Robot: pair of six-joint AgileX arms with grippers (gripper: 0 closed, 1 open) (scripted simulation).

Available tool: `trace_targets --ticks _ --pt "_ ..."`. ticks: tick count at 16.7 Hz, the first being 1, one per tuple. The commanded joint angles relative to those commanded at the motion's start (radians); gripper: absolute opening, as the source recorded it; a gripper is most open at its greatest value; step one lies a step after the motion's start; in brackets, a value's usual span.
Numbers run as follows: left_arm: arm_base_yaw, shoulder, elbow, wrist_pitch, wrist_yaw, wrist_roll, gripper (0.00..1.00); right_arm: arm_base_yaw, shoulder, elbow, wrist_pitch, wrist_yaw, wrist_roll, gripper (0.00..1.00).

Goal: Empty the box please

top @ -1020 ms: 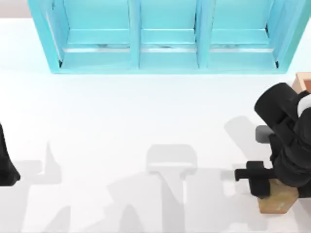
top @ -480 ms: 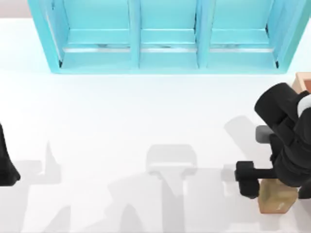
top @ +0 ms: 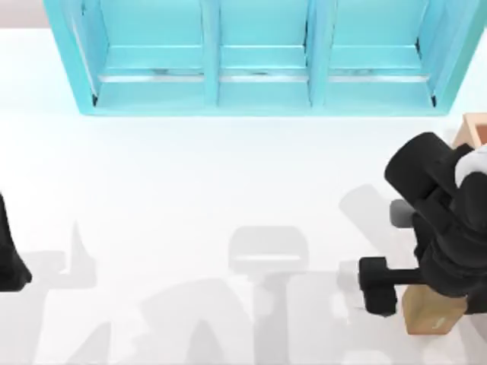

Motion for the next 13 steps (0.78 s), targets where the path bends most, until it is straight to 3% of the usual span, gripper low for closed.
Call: trace_targets --ticks 4,9,13 --pt "0.0 0.0 0.0 0.0 0.0 0.0 1.0 0.053 -0.05 0.108 -0.123 -0.004 0.024 1.0" --pt "0.0 0.0 0.0 0.0 0.0 0.0 1.0 -0.052 -0.084 0.203 -0.281 -0.014 -0.028 1.0" --pt "0.0 0.0 0.0 0.0 0.0 0.0 1.0 -0.068 -0.09 0.204 -0.295 -0.014 -0.038 1.0"
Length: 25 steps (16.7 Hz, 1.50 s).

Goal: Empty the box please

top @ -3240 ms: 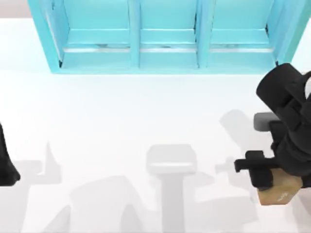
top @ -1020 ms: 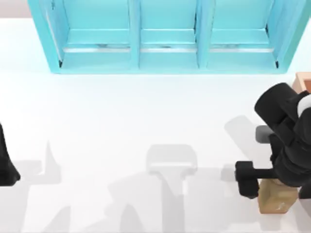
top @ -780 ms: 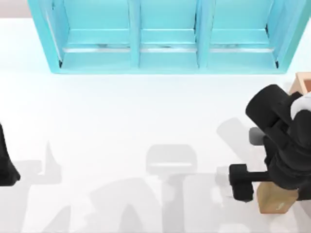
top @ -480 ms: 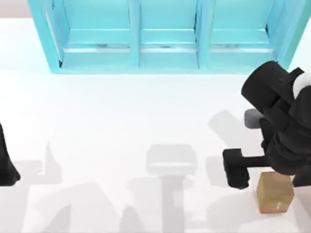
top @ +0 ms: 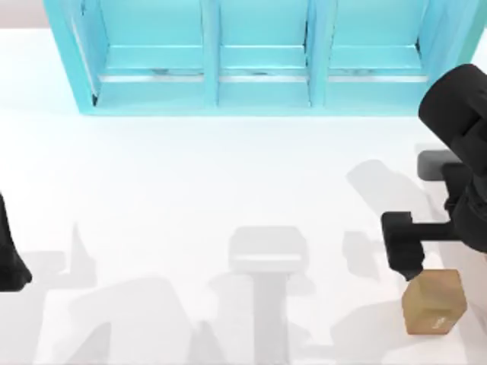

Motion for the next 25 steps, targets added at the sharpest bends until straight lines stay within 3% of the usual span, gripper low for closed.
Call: trace_targets --ticks 4,7,19,25 --pt "0.0 0.0 0.0 0.0 0.0 0.0 1.0 -0.024 0.031 0.026 -0.017 0.0 -0.032 1.0" --pt "0.0 0.0 0.0 0.0 0.0 0.0 1.0 -0.122 0.11 0.129 -0.062 0.0 -0.151 1.0" --pt "0.0 0.0 0.0 0.0 0.0 0.0 1.0 -0.786 0.421 0.654 -0.23 -0.001 -0.785 1.0" --pt "0.0 0.0 0.0 0.0 0.0 0.0 1.0 -0.836 0.447 0.689 -0.246 -0.004 -0.83 1.0"
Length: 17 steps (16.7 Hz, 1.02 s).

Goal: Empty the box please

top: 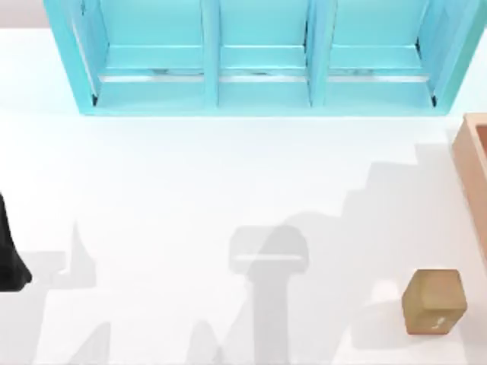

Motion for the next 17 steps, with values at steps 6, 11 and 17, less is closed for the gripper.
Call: trace_targets --ticks 6,11,17 --pt "0.0 0.0 0.0 0.0 0.0 0.0 1.0 0.004 -0.004 -0.074 0.07 0.0 0.003 1.0" --pt "0.0 0.0 0.0 0.0 0.0 0.0 1.0 0.005 0.02 -0.228 0.248 0.0 0.005 1.0" --pt "0.0 0.0 0.0 0.0 0.0 0.0 1.0 0.004 0.052 -0.326 0.379 0.0 0.005 1.0"
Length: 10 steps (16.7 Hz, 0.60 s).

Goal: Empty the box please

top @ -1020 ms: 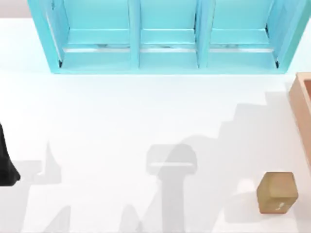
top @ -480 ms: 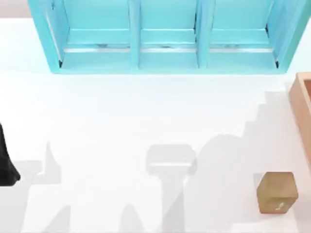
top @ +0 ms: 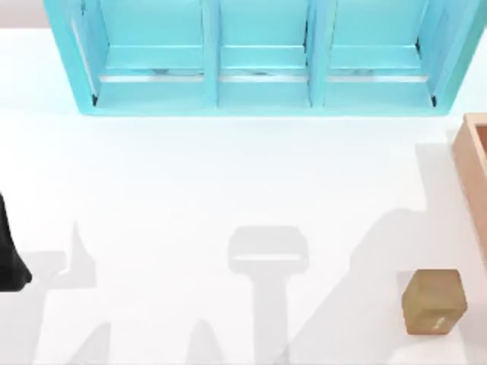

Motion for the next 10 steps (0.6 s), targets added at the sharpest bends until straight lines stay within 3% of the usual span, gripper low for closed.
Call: trace_targets --ticks 3,10 --pt "0.0 0.0 0.0 0.0 0.0 0.0 1.0 0.0 0.0 0.0 0.0 0.0 0.0 1.0" --pt "0.0 0.0 0.0 0.0 0.0 0.0 1.0 0.0 0.0 0.0 0.0 0.0 0.0 0.47"
